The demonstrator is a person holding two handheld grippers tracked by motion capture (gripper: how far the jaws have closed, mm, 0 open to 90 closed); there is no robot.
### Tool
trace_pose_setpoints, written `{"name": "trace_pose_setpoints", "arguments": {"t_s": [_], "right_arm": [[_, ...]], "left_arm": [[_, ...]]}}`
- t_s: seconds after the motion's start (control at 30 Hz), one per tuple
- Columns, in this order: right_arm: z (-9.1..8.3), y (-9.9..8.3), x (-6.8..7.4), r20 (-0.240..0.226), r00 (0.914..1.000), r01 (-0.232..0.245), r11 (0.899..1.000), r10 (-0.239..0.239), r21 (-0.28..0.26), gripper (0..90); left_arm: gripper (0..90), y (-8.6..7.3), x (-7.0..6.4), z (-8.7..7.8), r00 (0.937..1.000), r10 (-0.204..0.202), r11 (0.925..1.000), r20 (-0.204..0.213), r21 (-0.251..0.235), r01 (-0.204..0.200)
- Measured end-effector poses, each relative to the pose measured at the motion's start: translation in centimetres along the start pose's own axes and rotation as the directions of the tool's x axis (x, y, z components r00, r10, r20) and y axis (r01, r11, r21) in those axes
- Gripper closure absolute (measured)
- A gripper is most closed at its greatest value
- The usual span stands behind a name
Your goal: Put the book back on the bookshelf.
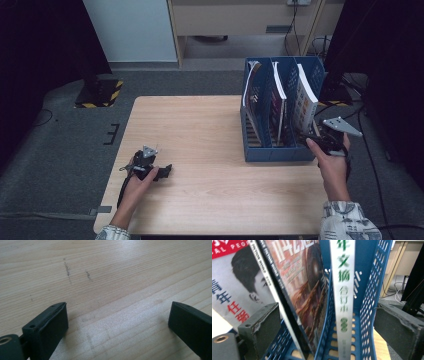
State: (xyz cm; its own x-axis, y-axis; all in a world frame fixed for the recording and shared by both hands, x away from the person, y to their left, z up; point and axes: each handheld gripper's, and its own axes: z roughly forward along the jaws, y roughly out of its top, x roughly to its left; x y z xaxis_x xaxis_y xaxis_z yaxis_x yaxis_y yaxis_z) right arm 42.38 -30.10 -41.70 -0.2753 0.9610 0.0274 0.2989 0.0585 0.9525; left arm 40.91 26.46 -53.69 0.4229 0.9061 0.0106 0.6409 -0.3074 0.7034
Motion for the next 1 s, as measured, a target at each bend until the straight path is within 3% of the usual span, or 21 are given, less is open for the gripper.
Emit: {"name": "trace_pose_setpoints", "arguments": {"t_s": [0.5,1.0], "right_arm": [[-1.1,-2.2,1.9,-0.031,0.9994,0.018,0.999,-0.016,0.038,8.2],[-1.3,-3.0,4.3,-0.08,0.9935,0.087,0.995,-0.082,0.056,13.7]], "left_arm": [[2.0,0.0,-0.1,0.0,1.0,0.001,1.0,0.003,0.0,-0.001],[1.4,0.1,-0.2,0.1,1.0,0.002,1.0,0.007,0.001,-0.002]]}}
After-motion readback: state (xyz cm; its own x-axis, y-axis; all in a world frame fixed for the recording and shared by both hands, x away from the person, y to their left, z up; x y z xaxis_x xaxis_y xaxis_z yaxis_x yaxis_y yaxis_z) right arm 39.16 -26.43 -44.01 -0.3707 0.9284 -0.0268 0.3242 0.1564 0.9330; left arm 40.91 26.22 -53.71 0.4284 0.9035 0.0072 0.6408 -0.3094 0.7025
